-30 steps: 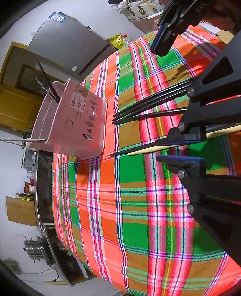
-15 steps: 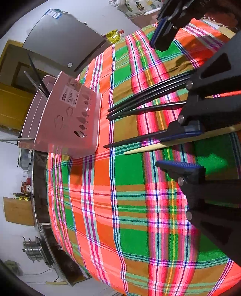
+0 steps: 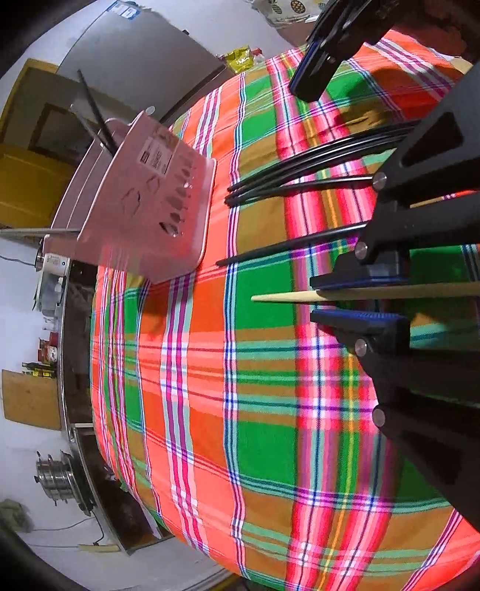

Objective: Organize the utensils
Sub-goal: 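Move both open tools back down to the remaining chopsticks, then close the left tool on a light wooden chopstick while the right tool grasps a black chopstick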

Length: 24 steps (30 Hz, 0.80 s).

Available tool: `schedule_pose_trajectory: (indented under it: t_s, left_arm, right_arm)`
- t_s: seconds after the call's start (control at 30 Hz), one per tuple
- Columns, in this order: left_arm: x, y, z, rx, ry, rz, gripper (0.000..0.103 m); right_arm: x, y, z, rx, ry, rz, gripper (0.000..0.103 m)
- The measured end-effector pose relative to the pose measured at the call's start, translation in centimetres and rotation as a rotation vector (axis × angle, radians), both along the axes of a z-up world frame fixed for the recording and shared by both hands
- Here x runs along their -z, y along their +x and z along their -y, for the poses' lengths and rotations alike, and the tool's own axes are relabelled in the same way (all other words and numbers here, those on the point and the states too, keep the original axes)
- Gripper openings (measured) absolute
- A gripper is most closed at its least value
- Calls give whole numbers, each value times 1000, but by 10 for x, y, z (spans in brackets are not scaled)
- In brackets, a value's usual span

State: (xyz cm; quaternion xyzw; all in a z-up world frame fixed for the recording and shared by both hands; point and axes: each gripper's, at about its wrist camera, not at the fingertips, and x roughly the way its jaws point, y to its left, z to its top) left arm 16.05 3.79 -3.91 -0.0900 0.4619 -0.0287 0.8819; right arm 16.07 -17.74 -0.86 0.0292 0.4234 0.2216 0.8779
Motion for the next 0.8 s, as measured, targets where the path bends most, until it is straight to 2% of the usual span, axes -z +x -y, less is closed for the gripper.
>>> schedule_pose_trajectory:
  t_s: [0.23, 0.47, 0.6, 0.8]
  left_arm:
    - [0, 14, -1, 16, 3, -12, 11]
    - [3, 23, -2, 41, 14, -6, 11]
    - [3, 24, -4, 46, 12, 0, 11]
    - [4, 23, -14, 3, 0, 2, 11]
  right_arm:
    - [12, 37, -25, -33, -26, -33, 15]
    - [30, 67, -35, -20, -57, -82, 14]
    - [35, 72, -35, -10, -65, -94, 13]
    - [35, 72, -25, 18, -76, -95, 8]
